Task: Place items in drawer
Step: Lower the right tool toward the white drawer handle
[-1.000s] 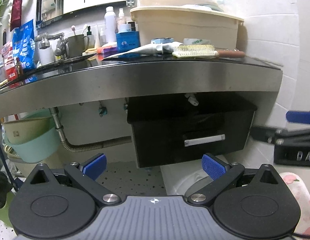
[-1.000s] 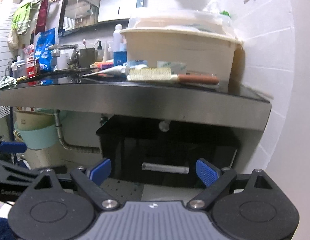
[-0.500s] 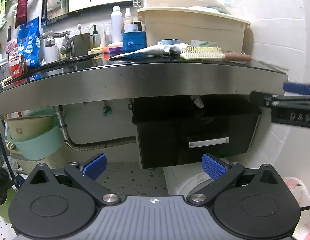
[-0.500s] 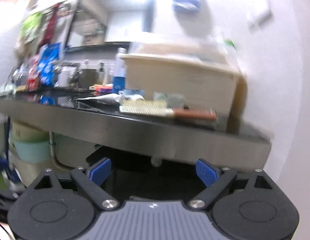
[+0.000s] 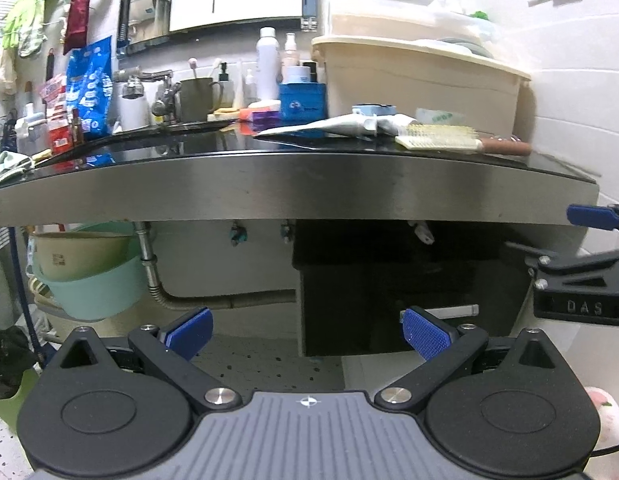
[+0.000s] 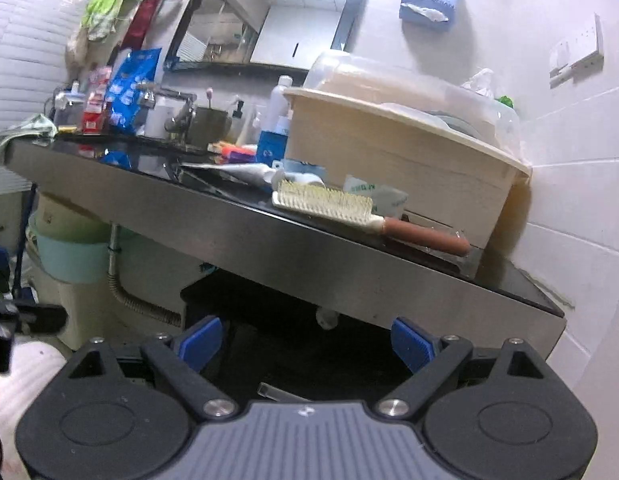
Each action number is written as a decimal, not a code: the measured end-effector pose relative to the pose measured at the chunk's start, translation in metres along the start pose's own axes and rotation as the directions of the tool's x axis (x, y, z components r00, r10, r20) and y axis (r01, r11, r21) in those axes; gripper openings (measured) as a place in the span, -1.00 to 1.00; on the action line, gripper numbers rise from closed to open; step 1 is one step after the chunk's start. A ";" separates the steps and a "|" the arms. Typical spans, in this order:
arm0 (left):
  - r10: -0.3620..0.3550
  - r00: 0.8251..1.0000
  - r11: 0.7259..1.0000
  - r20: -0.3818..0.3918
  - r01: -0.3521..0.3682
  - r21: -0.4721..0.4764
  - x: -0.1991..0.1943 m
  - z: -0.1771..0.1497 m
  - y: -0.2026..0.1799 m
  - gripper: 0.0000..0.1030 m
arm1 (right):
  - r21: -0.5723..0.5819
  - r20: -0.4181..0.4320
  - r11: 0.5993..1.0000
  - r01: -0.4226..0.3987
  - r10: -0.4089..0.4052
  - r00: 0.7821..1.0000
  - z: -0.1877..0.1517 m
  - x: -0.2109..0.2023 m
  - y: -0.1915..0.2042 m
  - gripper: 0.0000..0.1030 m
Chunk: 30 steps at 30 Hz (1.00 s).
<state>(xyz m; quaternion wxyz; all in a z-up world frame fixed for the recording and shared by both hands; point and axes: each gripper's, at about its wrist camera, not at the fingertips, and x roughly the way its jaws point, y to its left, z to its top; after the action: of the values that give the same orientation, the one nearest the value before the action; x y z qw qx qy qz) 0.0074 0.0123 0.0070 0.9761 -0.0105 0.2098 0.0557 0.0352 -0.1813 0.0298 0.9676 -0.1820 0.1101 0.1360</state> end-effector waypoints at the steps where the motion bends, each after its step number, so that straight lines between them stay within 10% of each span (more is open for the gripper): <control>1: 0.001 1.000 1.000 0.000 -0.001 -0.012 0.000 0.002 0.002 0.99 | -0.032 0.008 0.999 0.007 -0.007 1.000 0.000 -0.001 0.002 0.79; 30: 0.051 0.998 0.998 -0.037 -0.052 -0.034 0.012 0.010 0.016 0.99 | 0.062 -0.084 0.994 -0.084 0.090 0.992 -0.014 0.004 -0.007 0.79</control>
<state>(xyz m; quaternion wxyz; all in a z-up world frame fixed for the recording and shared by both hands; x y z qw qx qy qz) 0.0201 0.0299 0.0113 0.9701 -0.0233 0.2264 0.0844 0.0388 -0.1926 0.0181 0.9599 -0.1544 0.1639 0.1667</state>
